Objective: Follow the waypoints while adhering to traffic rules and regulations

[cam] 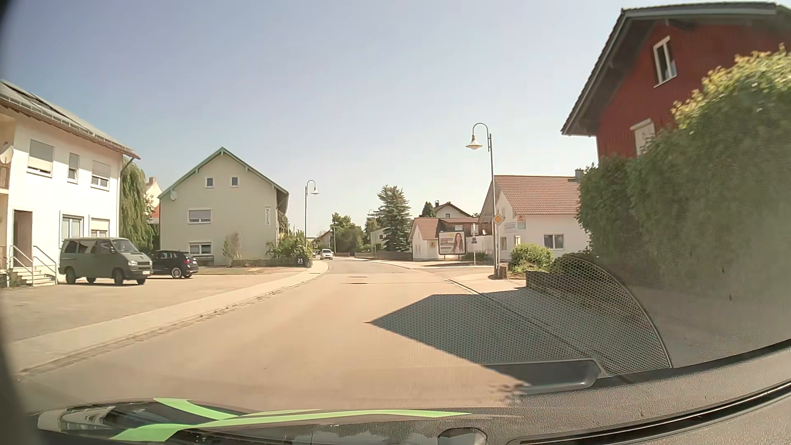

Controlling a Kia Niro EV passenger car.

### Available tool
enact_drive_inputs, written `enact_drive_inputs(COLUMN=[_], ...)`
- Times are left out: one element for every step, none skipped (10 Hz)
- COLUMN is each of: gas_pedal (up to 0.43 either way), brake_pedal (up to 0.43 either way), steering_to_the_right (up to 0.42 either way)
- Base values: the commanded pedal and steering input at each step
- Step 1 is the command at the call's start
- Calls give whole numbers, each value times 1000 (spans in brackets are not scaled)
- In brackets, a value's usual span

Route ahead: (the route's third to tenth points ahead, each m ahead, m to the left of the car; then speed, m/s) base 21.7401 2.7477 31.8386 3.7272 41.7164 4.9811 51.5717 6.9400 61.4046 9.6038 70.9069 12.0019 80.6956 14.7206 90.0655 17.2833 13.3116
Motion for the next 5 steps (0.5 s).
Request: enact_drive_inputs(gas_pedal=[150,157,157,157,157], brake_pedal=[0,0,0,0,0], steering_to_the_right=[-8,-10,-12,-13,-15])
